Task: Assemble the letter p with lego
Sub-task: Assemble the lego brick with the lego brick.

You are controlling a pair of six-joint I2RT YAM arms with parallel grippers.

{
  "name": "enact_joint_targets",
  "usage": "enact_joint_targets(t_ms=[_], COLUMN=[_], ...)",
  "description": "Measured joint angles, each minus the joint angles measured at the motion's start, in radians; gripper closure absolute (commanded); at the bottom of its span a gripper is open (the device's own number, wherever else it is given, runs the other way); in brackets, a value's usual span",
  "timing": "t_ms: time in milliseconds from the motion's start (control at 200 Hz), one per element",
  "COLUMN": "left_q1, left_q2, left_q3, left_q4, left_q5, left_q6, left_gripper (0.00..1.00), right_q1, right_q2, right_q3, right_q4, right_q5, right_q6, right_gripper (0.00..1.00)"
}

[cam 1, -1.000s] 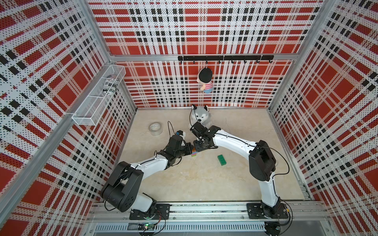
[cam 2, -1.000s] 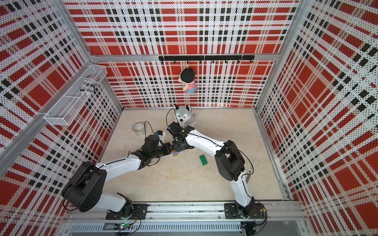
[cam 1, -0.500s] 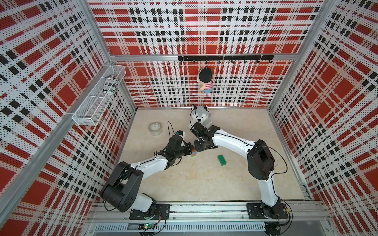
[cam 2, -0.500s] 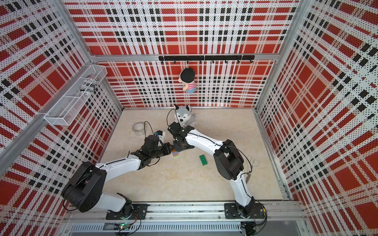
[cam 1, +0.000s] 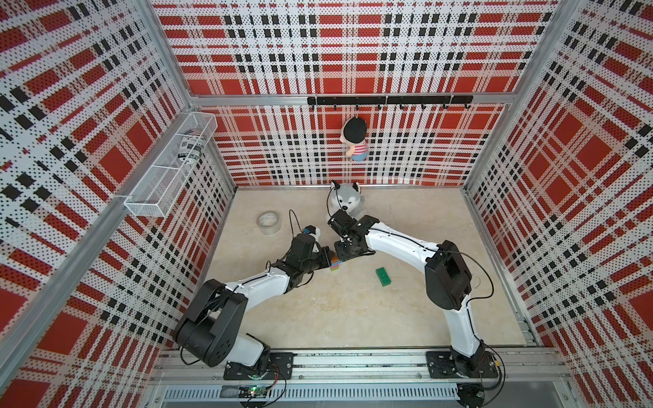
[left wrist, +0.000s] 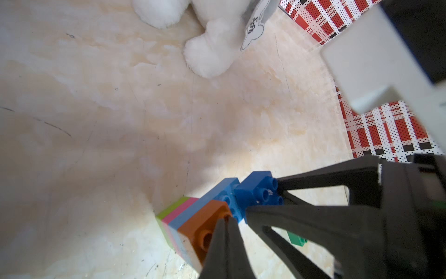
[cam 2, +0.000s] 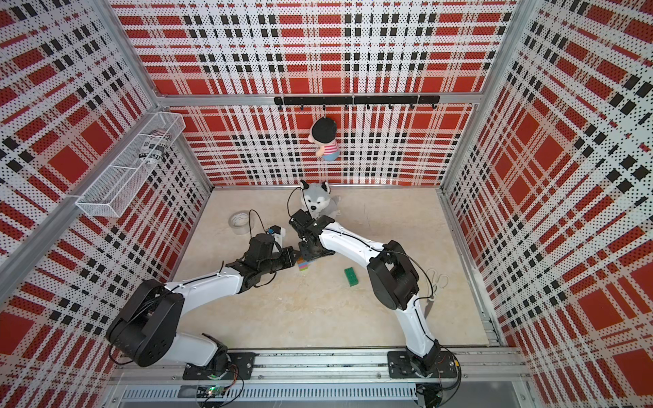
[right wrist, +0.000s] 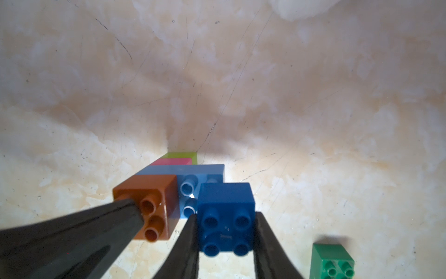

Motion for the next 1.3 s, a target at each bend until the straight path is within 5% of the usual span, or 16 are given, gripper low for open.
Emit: enact_joint_targets(t_ms=[1303], left_q1=[0.001], left_q2=[0.004], left_q3=[-0.002], left_q4=[0.009], left_q5=[0.014], left_q6=[0.003], left_gripper=[1.00], right_q1=[-0.006], right_q2=[0.068], right_q3=[0.105], right_q4=[-0.078], right_q5=[-0.035], right_q6=[-0.070], right_gripper=[0.75])
